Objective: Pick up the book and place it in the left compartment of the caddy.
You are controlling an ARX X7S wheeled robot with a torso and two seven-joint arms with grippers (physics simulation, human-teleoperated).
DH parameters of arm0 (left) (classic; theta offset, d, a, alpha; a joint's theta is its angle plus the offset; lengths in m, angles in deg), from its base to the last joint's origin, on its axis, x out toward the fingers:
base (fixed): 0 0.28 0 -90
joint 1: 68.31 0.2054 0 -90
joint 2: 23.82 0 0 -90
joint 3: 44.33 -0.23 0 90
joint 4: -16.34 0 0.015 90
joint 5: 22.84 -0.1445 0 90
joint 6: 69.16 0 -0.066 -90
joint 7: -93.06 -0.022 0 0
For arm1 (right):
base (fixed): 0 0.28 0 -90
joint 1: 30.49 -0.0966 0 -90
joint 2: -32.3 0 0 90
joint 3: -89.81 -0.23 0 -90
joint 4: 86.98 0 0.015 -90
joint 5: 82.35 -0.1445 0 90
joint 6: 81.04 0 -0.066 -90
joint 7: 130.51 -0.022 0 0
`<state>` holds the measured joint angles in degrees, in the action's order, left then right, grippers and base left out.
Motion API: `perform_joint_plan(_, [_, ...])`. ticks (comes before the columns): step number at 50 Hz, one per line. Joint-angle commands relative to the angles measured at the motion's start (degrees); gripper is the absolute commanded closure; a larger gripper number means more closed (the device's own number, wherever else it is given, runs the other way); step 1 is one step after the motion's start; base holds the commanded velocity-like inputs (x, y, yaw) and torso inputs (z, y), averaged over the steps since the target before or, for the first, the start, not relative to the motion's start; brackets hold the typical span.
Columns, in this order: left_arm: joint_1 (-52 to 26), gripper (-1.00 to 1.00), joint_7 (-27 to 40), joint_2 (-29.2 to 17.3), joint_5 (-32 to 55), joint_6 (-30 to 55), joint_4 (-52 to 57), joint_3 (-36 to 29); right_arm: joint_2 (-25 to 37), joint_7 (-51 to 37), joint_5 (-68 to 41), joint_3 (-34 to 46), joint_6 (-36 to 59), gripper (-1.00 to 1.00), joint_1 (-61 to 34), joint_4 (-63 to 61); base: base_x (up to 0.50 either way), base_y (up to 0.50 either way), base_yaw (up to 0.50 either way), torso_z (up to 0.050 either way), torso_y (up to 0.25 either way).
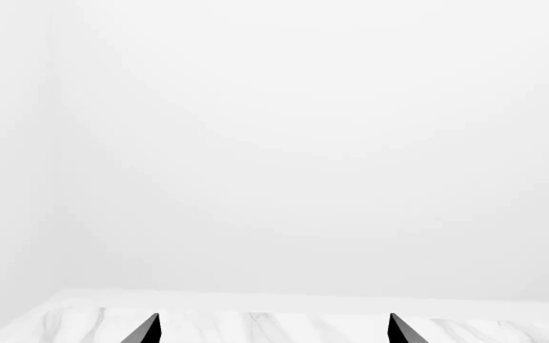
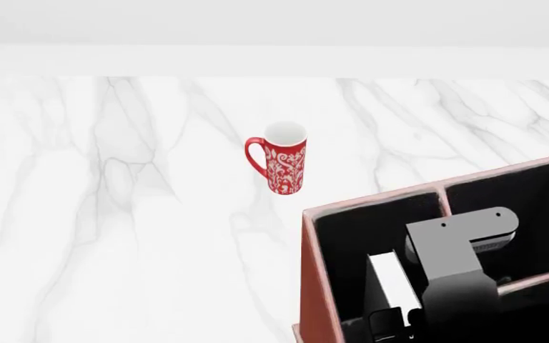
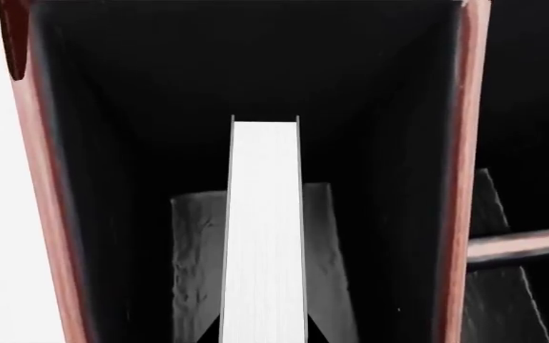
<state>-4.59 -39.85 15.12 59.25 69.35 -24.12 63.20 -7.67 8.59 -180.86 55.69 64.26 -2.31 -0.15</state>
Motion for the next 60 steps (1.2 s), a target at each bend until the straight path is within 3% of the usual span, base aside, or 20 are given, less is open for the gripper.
perform_joint_plan(1, [0.06,-1.00,0.02,-0.10,-0.05,-0.17,0.03,-0.10,-0.16,0.71,2.82,-1.11,0.46,1.00,-1.01,0.13,0.00,0.00,0.00,0.000,0.000])
perform_joint_plan(60, [0.29,-1.00,0.08,-0.65,-0.09,-0.99,0.16,-0.63,-1.39,0.24,2.92,0.19,0.81,1.00,-0.52,2.49,0.00,0.00,0.00,0.000,0.001])
